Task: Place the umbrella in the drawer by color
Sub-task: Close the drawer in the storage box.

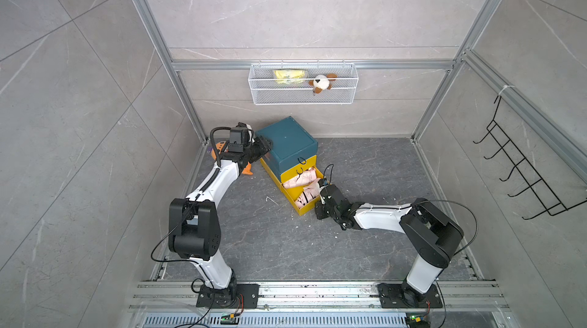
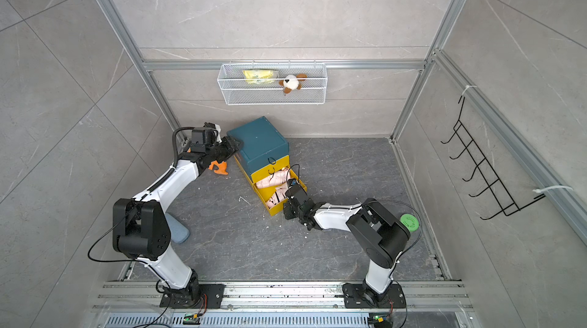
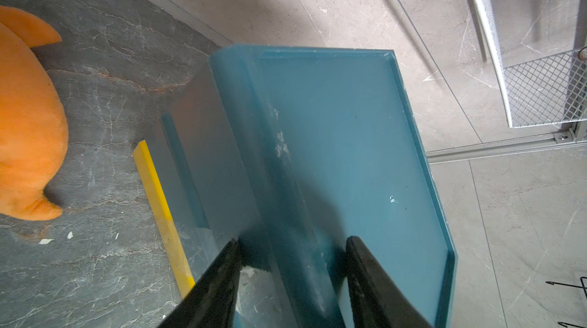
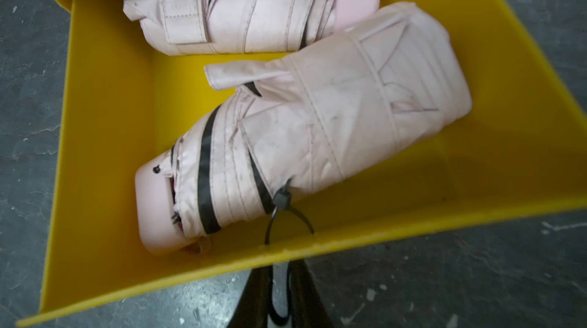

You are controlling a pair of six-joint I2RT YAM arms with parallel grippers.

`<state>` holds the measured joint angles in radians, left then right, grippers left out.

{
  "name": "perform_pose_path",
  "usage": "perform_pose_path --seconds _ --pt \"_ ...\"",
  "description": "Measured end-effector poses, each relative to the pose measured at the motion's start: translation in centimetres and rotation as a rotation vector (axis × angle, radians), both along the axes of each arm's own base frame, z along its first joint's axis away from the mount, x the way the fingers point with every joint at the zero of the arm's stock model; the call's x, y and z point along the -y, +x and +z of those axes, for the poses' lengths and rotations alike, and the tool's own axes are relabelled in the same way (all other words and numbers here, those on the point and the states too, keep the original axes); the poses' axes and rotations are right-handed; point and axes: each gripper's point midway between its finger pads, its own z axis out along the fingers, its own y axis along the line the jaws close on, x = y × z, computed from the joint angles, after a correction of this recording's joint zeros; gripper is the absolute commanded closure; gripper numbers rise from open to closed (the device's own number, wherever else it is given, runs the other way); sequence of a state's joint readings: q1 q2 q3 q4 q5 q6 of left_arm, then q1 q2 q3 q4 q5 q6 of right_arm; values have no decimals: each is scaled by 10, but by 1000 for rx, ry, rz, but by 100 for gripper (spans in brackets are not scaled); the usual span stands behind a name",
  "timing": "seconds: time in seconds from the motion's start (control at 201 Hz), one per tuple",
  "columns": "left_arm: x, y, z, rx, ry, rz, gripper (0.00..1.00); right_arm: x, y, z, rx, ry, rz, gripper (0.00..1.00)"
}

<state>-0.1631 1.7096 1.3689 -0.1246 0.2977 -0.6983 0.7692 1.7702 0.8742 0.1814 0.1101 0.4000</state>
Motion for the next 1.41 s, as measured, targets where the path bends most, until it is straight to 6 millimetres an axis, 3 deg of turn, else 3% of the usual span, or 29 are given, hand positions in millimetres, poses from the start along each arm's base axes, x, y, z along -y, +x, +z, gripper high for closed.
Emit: perform_pose_path --seconds 0.388,0.975,1.413 --pt "1 1 -1 14 -4 -2 46 -18 20 5 11 25 -16 85" --pt "1 3 -1 30 -7 -3 46 -50 67 5 70 187 -119 82" --pt "1 3 -2 32 -6 -3 41 -61 106 9 73 437 -207 60"
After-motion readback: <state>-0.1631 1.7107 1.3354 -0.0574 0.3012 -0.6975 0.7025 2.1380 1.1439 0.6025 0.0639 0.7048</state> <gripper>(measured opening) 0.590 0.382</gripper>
